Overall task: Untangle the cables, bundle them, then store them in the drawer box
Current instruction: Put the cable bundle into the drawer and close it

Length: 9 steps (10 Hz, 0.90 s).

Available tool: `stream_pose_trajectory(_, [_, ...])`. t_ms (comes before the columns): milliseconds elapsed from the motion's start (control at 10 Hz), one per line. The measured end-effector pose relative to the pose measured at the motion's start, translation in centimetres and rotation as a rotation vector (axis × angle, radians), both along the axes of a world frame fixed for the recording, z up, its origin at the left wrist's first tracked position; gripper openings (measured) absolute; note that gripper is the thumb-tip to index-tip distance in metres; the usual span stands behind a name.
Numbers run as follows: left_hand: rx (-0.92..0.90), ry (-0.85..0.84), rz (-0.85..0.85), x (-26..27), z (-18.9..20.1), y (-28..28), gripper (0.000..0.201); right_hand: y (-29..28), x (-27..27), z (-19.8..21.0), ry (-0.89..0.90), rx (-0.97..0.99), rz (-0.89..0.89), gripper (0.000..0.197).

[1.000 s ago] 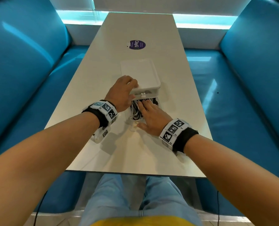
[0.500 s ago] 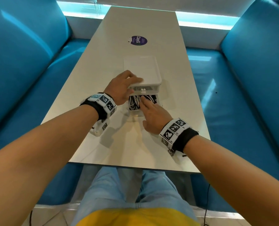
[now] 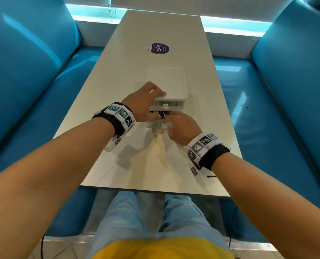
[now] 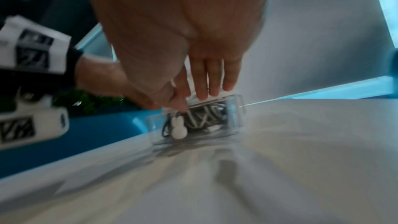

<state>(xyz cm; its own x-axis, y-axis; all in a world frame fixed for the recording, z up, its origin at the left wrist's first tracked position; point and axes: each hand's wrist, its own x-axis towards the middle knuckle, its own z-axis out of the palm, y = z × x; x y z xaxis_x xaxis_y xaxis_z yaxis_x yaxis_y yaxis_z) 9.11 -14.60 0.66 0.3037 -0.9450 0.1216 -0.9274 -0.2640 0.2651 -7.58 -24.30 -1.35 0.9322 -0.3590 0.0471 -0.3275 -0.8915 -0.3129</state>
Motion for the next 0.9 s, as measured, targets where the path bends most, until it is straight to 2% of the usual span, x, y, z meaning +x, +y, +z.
stream_pose_trajectory(100, [0.080,-0.094,-0.001,0.0,-0.8,0.2,0.105,-1.8,-1.5,0.0,-0.171,0.127,-0.211,0.063])
stream_pose_trajectory(200, [0.104,-0.154,0.022,-0.3,-1.1,0.0,0.106,-3.3,-1.3,0.2,-0.127,0.194,-0.277,0.105])
stream_pose_trajectory(300, [0.080,-0.178,0.043,-0.5,-1.0,0.0,0.100,-3.4,0.3,0.9,-0.063,0.156,-0.216,0.106])
stream_pose_trajectory(500, [-0.076,-0.244,0.091,-1.1,-1.6,-0.6,0.066,-3.1,1.9,0.0,-0.124,-0.092,-0.278,0.069])
stream_pose_trajectory(600, [-0.193,-0.275,0.096,-1.1,-2.3,-1.3,0.055,-2.9,2.6,-0.4,-0.180,-0.116,-0.306,0.052])
stream_pose_trajectory(700, [-0.226,-0.284,0.070,-0.7,-2.5,-1.7,0.055,-3.1,2.7,-0.7,-0.172,-0.108,-0.303,0.051])
stream_pose_trajectory(900, [-0.292,-0.159,0.036,0.5,-2.1,-2.0,0.057,-4.8,3.2,-0.3,-0.132,0.064,-0.231,0.060])
